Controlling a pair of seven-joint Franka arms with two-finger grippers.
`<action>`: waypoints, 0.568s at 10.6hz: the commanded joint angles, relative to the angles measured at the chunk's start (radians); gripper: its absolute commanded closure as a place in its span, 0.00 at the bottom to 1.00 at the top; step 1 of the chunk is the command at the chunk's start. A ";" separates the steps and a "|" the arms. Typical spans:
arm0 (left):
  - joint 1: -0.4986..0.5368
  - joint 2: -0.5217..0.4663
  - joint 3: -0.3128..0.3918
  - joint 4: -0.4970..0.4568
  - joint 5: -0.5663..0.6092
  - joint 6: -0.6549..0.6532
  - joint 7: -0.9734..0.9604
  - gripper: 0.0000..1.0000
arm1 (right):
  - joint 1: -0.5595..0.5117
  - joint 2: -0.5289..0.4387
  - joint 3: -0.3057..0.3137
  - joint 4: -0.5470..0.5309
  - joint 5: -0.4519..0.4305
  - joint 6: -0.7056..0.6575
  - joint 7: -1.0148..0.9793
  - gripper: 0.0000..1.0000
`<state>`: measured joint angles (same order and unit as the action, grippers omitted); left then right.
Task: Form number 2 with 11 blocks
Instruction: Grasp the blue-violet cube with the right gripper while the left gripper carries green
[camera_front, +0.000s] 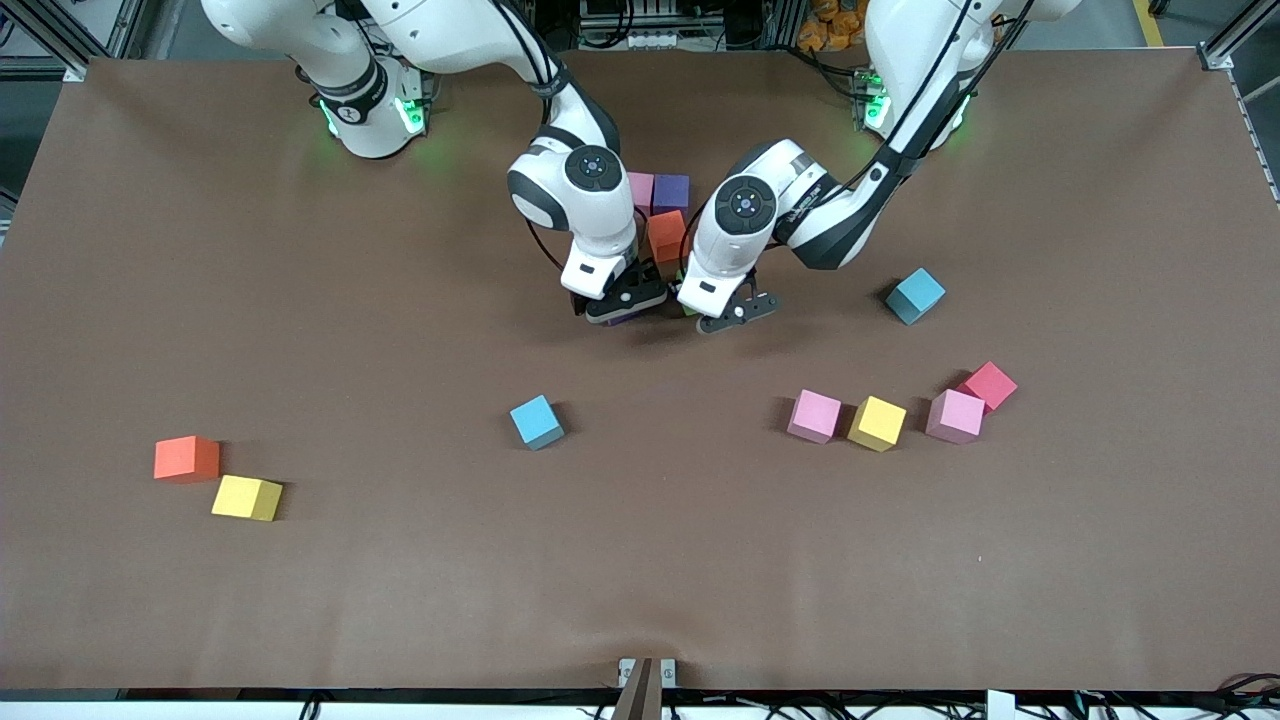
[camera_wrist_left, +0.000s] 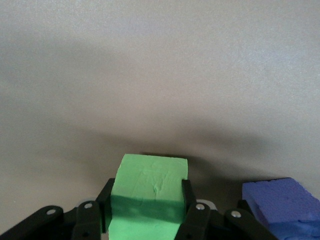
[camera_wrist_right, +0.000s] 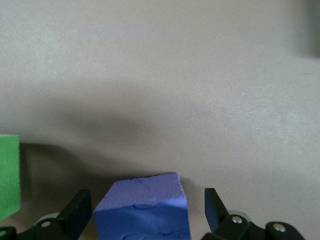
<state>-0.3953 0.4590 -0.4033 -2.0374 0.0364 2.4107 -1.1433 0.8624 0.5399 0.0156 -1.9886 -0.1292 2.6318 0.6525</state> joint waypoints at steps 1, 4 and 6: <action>-0.002 -0.013 0.000 -0.007 -0.010 -0.002 -0.001 0.62 | -0.005 -0.023 0.015 -0.029 -0.009 0.010 0.006 0.00; -0.002 -0.013 0.000 -0.007 -0.010 -0.002 -0.001 0.62 | -0.003 -0.029 0.027 -0.049 -0.009 0.010 0.006 0.75; -0.002 -0.013 0.000 -0.007 -0.010 -0.002 -0.001 0.62 | -0.002 -0.032 0.027 -0.050 -0.010 0.008 0.004 1.00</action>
<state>-0.3953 0.4590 -0.4032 -2.0375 0.0364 2.4107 -1.1433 0.8643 0.5388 0.0368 -2.0094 -0.1291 2.6325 0.6526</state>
